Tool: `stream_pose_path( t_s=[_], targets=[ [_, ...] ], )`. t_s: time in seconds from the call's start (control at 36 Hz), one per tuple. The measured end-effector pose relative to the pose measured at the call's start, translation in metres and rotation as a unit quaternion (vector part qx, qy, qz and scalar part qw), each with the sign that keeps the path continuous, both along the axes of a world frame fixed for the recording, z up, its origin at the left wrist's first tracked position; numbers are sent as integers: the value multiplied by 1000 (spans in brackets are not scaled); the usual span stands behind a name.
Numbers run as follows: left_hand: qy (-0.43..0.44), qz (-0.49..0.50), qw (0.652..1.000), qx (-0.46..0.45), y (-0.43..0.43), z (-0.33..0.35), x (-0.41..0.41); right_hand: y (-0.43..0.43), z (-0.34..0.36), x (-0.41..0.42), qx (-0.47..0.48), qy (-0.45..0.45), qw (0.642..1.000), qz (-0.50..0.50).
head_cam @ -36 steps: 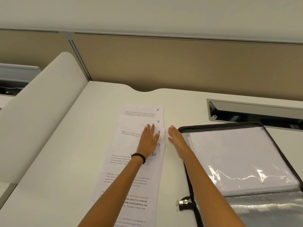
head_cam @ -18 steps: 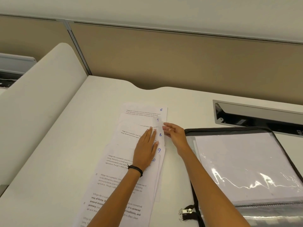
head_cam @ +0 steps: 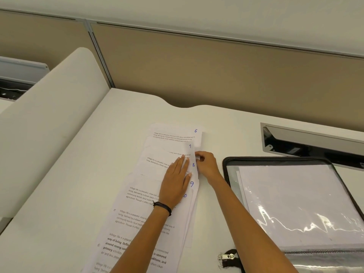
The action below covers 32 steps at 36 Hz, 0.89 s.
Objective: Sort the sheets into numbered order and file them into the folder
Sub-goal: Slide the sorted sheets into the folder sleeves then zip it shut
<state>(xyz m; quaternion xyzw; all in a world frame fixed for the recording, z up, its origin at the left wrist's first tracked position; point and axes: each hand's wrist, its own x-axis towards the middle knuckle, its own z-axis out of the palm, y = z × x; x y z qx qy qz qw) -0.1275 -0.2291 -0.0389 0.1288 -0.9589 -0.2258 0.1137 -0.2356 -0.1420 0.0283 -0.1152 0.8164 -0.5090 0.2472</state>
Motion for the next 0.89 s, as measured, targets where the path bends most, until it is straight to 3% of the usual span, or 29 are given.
stream_pose_path(
  t_s=[0.31, 0.89],
  targets=[
    [-25, -18, 999, -12, -9, -5, 7, 6, 4, 4, 58, 85, 995, -9],
    [-64, -13, 998, 8, -17, 5, 10, 48, 50, 13, 48, 156, 984, -77]
  ],
)
